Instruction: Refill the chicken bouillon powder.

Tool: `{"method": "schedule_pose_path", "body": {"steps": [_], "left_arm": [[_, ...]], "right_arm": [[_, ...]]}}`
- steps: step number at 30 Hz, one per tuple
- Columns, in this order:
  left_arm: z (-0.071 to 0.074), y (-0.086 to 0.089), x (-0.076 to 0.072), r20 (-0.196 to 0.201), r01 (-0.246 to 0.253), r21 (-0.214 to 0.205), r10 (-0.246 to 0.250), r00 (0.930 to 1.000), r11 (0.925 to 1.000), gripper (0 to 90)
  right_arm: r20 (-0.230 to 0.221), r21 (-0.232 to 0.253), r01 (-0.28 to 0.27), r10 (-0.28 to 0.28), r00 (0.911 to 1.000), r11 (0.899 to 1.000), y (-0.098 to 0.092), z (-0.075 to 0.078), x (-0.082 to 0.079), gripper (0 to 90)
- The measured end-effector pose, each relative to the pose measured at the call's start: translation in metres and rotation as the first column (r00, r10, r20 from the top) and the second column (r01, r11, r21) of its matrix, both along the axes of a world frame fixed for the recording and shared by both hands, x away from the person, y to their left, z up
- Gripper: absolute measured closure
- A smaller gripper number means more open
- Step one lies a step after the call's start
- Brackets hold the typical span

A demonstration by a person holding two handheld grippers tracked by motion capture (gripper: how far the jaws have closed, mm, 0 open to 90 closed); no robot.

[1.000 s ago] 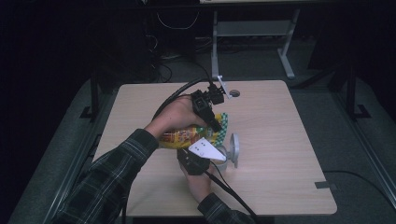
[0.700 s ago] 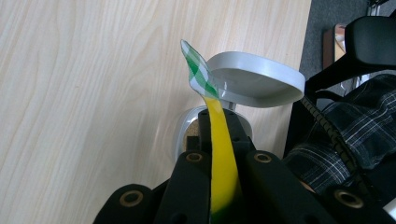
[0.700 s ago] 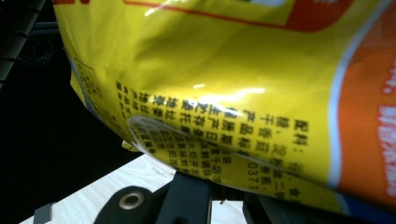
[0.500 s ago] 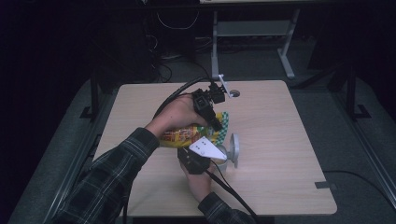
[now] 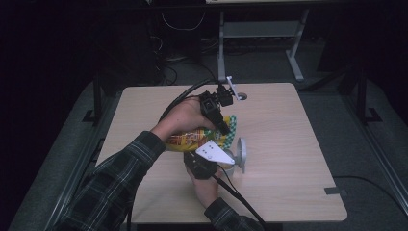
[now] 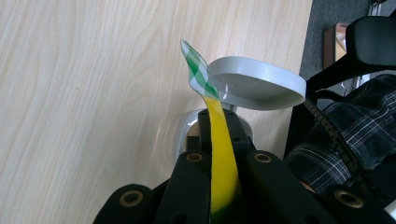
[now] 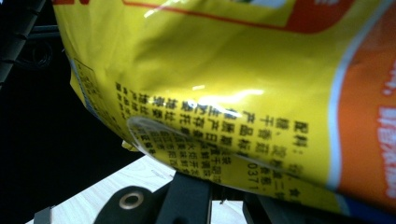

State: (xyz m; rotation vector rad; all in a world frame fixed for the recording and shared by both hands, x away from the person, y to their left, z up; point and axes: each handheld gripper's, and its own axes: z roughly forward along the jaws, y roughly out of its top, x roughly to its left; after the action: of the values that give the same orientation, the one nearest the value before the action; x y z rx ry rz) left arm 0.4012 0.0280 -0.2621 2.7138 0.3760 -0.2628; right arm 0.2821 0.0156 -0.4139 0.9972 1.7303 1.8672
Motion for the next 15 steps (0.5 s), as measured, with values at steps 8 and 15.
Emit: {"method": "schedule_pose_path", "body": {"steps": [8,15], "left_arm": [[-0.0006,0.0000,0.0005,-0.004,-0.004,0.005,0.004,1.0000,1.0000,89.9],[-0.0006,-0.0008,0.0011,-0.004,0.000,0.012,0.000,1.0000,0.9999,89.8]], "right_arm": [[-0.002,0.003,-0.002,0.002,1.0000,1.000,0.0007,-0.0001,0.0001,90.0],[-0.003,0.007,-0.002,0.002,1.0000,1.000,0.0008,0.0002,0.0002,90.0]]}}
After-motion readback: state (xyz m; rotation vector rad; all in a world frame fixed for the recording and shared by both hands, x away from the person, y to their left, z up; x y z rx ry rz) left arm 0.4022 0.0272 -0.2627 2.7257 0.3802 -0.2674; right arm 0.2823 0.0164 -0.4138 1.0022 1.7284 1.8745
